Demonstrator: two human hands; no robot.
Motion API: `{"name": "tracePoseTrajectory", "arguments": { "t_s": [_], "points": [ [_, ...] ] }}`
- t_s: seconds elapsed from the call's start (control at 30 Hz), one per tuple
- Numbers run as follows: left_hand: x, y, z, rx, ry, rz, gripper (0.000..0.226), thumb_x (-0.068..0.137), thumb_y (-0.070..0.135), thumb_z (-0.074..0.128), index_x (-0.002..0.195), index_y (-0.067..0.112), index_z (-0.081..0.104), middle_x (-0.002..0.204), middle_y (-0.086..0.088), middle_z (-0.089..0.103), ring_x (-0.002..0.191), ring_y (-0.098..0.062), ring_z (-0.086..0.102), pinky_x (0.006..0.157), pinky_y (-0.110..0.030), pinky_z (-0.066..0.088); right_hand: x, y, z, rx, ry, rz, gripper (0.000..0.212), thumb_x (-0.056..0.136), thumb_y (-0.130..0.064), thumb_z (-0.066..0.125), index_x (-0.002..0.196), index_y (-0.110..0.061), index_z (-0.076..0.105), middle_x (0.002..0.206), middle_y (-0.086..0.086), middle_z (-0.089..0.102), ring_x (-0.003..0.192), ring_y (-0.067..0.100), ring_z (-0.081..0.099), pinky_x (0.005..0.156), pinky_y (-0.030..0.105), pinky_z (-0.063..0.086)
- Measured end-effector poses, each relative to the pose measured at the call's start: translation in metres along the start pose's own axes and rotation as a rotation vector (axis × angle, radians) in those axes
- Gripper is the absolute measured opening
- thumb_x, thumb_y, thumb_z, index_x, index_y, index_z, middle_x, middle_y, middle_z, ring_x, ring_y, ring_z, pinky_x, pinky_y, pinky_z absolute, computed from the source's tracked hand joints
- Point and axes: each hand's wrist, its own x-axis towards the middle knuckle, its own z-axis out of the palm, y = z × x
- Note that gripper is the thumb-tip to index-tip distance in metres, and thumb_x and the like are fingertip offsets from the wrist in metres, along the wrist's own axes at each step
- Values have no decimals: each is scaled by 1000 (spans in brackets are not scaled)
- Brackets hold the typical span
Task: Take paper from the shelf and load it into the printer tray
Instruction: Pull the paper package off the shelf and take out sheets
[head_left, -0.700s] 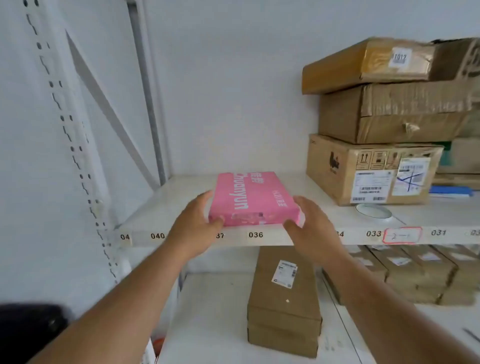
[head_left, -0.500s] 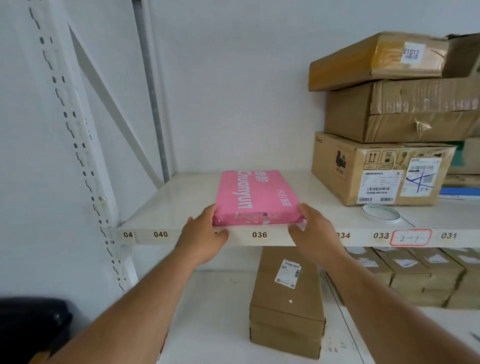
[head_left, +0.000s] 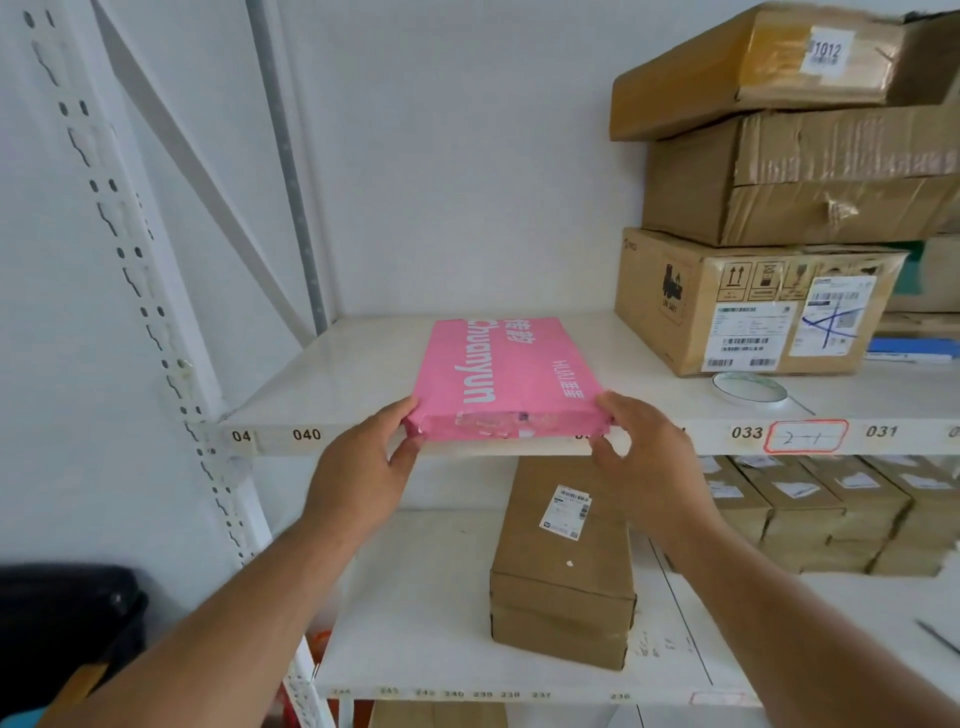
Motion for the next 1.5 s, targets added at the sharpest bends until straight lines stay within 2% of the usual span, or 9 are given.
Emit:
{"name": "tracePoseTrajectory", "arguments": {
  "t_s": [0.1, 0.27, 0.47, 0.6, 0.77, 0.83, 1.0, 1.2, 1.5],
  "points": [
    [6, -1, -5, 120, 11, 111, 44, 97, 31, 68, 140, 26, 62, 129, 0, 70, 119, -25, 63, 96, -38, 52, 7, 9, -1, -126, 16, -118, 39, 99, -19, 64, 138, -15, 64, 138, 3, 65, 129, 25, 58, 105, 40, 47],
    [17, 1, -7, 102, -32, 210, 42, 93, 20, 73, 135, 22, 66, 136, 4, 67, 126, -20, 58, 106, -33, 45, 22, 21, -1, -307, 86, -395, 25, 92, -14, 73, 117, -12, 72, 118, 4, 72, 105, 30, 65, 84, 41, 55],
    [20, -6, -15, 165, -16, 406, 36, 92, 14, 75, 127, 16, 71, 124, -2, 75, 114, -26, 69, 98, -37, 51, 28, 38, -4, -431, 175, -697, 26, 88, -13, 80, 112, -6, 73, 123, 8, 74, 92, 35, 70, 64, 44, 60],
    [29, -23, -13, 376, 26, 750, 26, 89, 7, 74, 115, 10, 75, 120, -8, 75, 106, -30, 72, 88, -41, 59, 35, 48, -7, -438, 136, -799, 12, 91, -9, 76, 103, -6, 77, 119, 9, 75, 88, 34, 71, 62, 46, 60],
    [43, -29, -20, 506, 76, 1052, 32, 105, 10, 46, 107, 7, 77, 120, -13, 74, 106, -32, 72, 82, -44, 61, 41, 49, -11, -466, 134, -902, 12, 86, -2, 80, 98, -5, 79, 113, 13, 77, 83, 32, 73, 59, 42, 61],
    [46, -26, -23, 517, 59, 1087, 38, 107, 10, 40, 104, 5, 77, 115, -15, 75, 101, -33, 73, 81, -45, 61, 42, 51, -11, -476, 126, -918, 15, 84, 0, 82, 98, -4, 78, 113, 13, 77, 85, 31, 73, 59, 42, 61],
    [47, -22, -23, 483, -20, 1003, 17, 98, 6, 47, 95, 5, 65, 100, -16, 68, 87, -35, 68, 75, -48, 60, 41, 51, -9, -434, 128, -875, 16, 92, -16, 72, 101, -4, 75, 116, 12, 76, 90, 32, 73, 64, 42, 61],
    [49, -30, -25, 557, -10, 1086, 15, 96, 3, 61, 103, 7, 73, 110, -18, 70, 98, -35, 69, 78, -47, 61, 43, 54, -12, -463, 140, -961, 14, 97, -16, 71, 104, -7, 79, 117, 12, 77, 86, 31, 72, 66, 43, 61],
    [48, -21, -26, 584, 6, 1127, 59, 110, 8, 16, 103, 4, 75, 105, -17, 72, 93, -36, 71, 75, -47, 61, 55, 55, -26, -540, 70, -1138, 15, 96, -8, 67, 105, -3, 79, 116, 16, 77, 81, 32, 73, 60, 42, 60]
  ]
}}
